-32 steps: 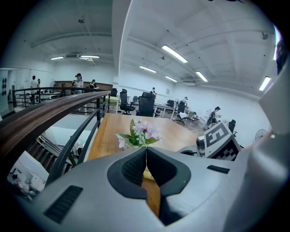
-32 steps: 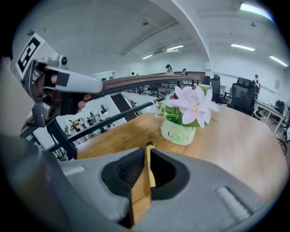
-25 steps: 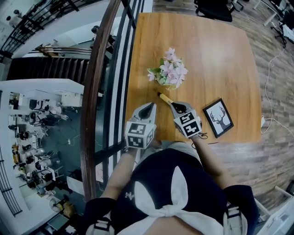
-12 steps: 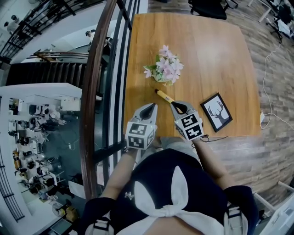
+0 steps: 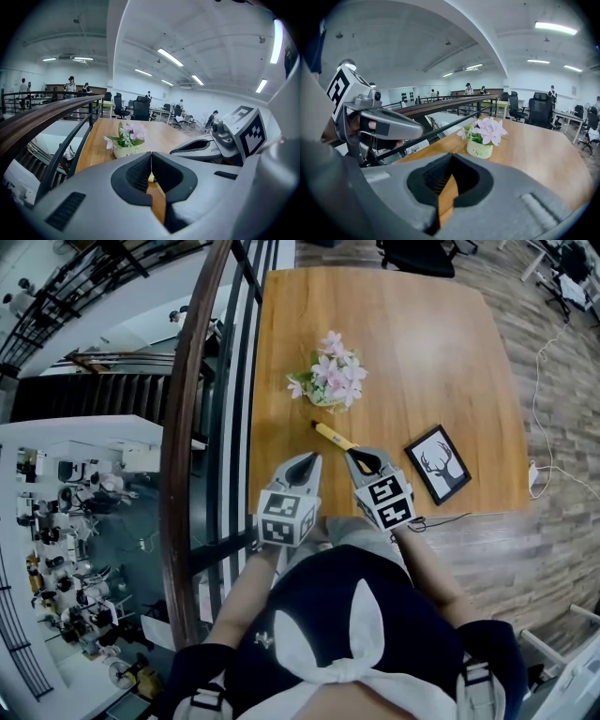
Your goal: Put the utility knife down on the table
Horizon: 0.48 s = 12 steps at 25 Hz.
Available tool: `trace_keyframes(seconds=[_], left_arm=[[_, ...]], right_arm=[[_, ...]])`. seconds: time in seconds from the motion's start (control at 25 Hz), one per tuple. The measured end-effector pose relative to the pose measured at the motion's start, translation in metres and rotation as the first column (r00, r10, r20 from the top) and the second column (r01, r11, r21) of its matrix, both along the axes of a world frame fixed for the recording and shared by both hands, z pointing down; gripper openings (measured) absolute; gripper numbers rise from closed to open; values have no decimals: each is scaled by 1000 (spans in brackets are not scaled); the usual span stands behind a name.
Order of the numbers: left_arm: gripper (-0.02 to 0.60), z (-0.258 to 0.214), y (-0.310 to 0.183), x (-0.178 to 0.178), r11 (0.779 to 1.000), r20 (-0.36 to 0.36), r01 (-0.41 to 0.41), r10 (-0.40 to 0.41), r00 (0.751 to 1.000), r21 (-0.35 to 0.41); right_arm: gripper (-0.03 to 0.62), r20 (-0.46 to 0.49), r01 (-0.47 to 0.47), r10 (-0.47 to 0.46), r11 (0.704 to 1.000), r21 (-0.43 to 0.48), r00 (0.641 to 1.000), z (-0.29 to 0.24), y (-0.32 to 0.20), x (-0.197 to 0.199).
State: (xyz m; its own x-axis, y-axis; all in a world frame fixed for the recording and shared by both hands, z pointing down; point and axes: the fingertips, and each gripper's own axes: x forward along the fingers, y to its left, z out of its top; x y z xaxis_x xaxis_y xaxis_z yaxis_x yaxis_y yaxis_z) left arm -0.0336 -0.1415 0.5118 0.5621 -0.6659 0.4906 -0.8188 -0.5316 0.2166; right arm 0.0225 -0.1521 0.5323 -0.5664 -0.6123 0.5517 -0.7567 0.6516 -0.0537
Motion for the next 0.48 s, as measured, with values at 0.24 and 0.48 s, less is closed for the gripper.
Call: trace_keyframes(seconds=[0.24, 0.48], left_arm=[[18, 1, 1, 0, 1000, -3, 3, -3, 1000, -6], [18, 3, 1, 0, 1000, -3, 7, -7, 1000, -10]], right_arm=[[-3, -5, -1, 1, 1000, -3, 1000, 2, 0, 2], [-3, -11, 3, -3, 1000, -10, 1000, 5, 0, 2]])
